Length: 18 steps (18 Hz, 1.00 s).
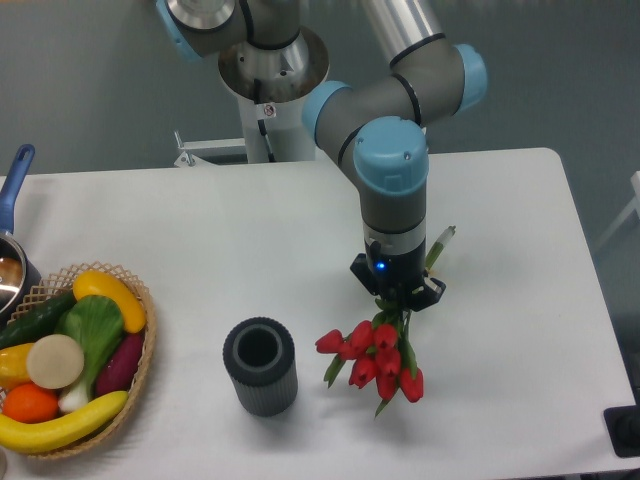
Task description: Place the flowers on the table
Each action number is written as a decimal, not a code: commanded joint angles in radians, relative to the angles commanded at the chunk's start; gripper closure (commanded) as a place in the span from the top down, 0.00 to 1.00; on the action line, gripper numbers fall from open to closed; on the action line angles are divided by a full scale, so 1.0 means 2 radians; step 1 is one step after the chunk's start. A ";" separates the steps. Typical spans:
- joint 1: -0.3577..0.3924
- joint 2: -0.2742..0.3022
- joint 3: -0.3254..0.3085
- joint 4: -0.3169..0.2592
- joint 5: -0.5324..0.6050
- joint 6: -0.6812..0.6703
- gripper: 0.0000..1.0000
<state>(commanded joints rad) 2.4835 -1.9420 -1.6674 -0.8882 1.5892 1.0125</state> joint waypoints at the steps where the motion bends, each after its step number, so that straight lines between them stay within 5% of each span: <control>1: 0.001 0.000 -0.002 0.000 -0.001 0.000 0.11; 12: -0.006 -0.025 -0.017 0.010 -0.001 0.005 0.32; 15: -0.005 -0.025 -0.017 0.010 -0.001 0.006 0.63; 16: -0.005 -0.024 -0.017 0.010 -0.001 0.006 1.00; 18: -0.005 -0.021 -0.017 0.010 -0.002 0.006 1.00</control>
<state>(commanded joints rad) 2.4728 -1.9850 -1.7012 -0.8682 1.5861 1.0247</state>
